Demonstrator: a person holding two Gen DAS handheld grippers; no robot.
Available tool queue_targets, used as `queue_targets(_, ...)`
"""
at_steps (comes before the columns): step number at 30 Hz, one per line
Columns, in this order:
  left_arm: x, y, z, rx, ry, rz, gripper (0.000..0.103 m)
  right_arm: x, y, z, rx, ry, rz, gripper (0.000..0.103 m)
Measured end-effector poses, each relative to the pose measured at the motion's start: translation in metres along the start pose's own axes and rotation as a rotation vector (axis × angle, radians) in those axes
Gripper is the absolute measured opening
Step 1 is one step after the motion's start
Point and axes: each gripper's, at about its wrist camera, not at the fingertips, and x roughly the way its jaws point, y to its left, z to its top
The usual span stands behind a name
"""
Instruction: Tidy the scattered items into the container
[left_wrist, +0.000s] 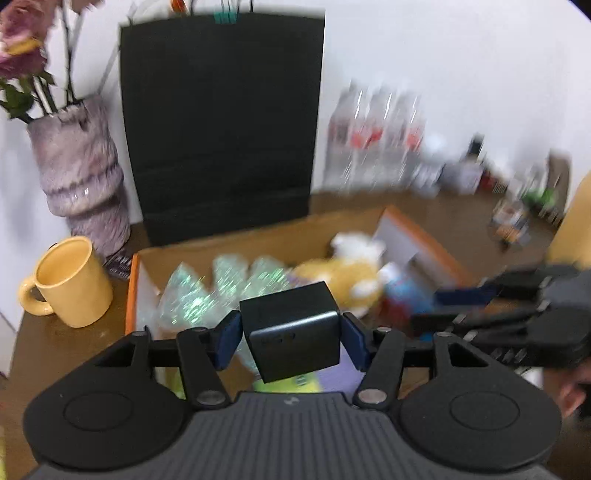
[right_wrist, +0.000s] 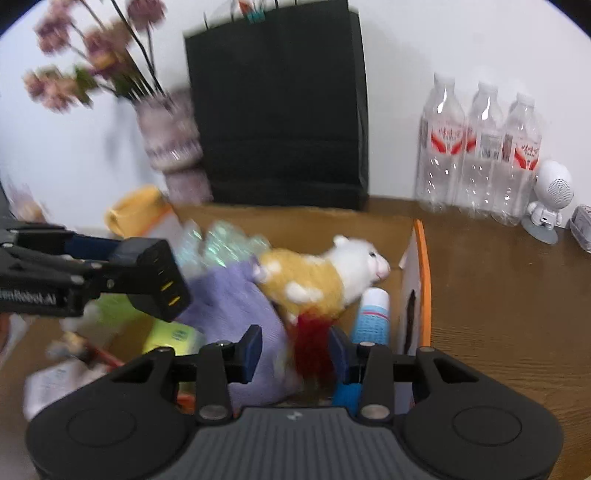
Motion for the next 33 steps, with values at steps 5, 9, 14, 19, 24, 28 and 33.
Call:
queue_targets(5,0.027,0.018,-0.013,-0.057,0.125,0.05,0.064,0.01,-0.002,0.01,0.017,0.04,-0.013,0.057)
queue_targets(9,0.009,0.033,-0.012,-0.107,0.095,0.038,0.083,0.002,-0.006,0.014,0.054,0.052,-0.02,0.08)
queue_targets(14,-0.016,0.028,-0.008,-0.074,0.061,0.028,0.093,-0.003,-0.006,0.016,0.054,0.072,-0.025,0.079)
queue_targets(19,-0.022,0.015,-0.01,-0.045,0.051,0.02,0.097,-0.005,-0.005,0.016,0.063,0.08,0.005,0.077)
queue_targets(24,-0.024,0.009,-0.014,-0.06,0.02,0.019,0.1,0.003,-0.004,0.013,0.06,0.102,0.001,0.07)
queue_targets(28,-0.021,0.007,-0.021,-0.076,0.038,0.008,0.101,0.005,-0.006,0.006,0.062,0.124,0.0,0.07)
queue_targets(33,-0.019,0.0,-0.031,-0.059,0.089,0.036,0.102,-0.005,-0.008,-0.001,0.067,0.128,0.004,0.069)
